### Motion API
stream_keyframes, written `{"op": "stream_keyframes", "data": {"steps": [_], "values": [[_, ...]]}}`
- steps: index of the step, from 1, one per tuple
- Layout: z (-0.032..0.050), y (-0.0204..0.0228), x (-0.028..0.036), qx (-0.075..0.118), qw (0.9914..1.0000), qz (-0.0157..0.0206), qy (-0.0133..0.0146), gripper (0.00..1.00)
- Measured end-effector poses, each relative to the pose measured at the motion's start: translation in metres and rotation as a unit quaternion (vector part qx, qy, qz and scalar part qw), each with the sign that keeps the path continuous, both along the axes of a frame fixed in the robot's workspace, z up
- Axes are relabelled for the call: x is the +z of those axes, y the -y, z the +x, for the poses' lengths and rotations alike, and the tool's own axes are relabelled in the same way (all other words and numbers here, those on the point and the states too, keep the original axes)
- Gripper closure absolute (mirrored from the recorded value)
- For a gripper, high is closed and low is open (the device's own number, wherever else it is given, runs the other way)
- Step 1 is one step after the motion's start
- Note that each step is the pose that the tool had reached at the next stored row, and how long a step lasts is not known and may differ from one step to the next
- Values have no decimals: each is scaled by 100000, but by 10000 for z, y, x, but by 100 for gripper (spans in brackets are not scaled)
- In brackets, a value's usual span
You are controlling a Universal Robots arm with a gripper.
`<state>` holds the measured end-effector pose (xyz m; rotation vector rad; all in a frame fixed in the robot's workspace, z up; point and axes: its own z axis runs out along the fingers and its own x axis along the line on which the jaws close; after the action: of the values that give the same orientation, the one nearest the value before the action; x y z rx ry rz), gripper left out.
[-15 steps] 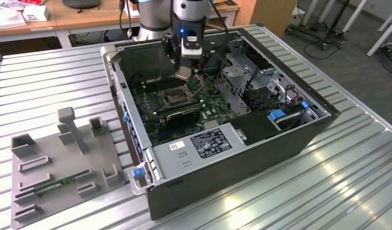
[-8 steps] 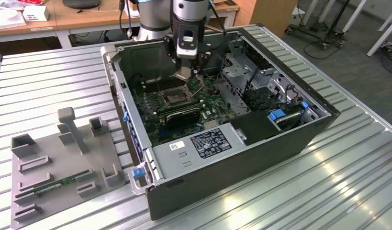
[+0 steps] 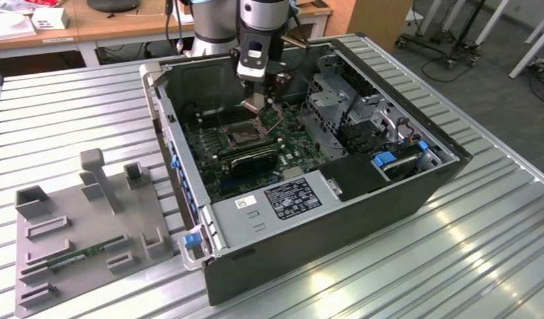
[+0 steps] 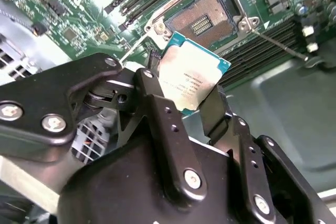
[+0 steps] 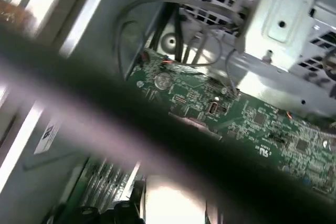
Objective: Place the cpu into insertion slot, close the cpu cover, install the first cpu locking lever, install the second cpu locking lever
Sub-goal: 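Place the cpu into insertion slot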
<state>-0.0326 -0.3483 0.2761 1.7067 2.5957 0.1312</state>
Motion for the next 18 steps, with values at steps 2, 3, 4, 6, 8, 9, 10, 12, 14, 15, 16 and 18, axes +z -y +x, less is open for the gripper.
{"op": "stream_keyframes", "data": {"steps": [2,3,4,6,8,9,10,12,14,15,16,18], "values": [[0,0,-3,-1828,99983,0,-1,46],[0,0,-5,-2721,99963,-1,-1,46],[0,0,-6,-3626,99934,2,-2,46],[0,0,-10,-5423,99853,2,-1,46],[0,0,-13,-7295,99734,3,-2,46],[0,0,-14,-8193,99664,-1,-3,46],[0,0,-15,-9085,99586,1,-2,46],[0,0,-17,-10872,99407,1,-1,46],[0,0,-20,-12675,99194,2,-3,46],[0,0,-21,-13537,99080,1,-1,46],[0,0,-21,-14294,98973,-4,-4,46],[0,1,-21,-14676,98917,-6,-7,46]]}}
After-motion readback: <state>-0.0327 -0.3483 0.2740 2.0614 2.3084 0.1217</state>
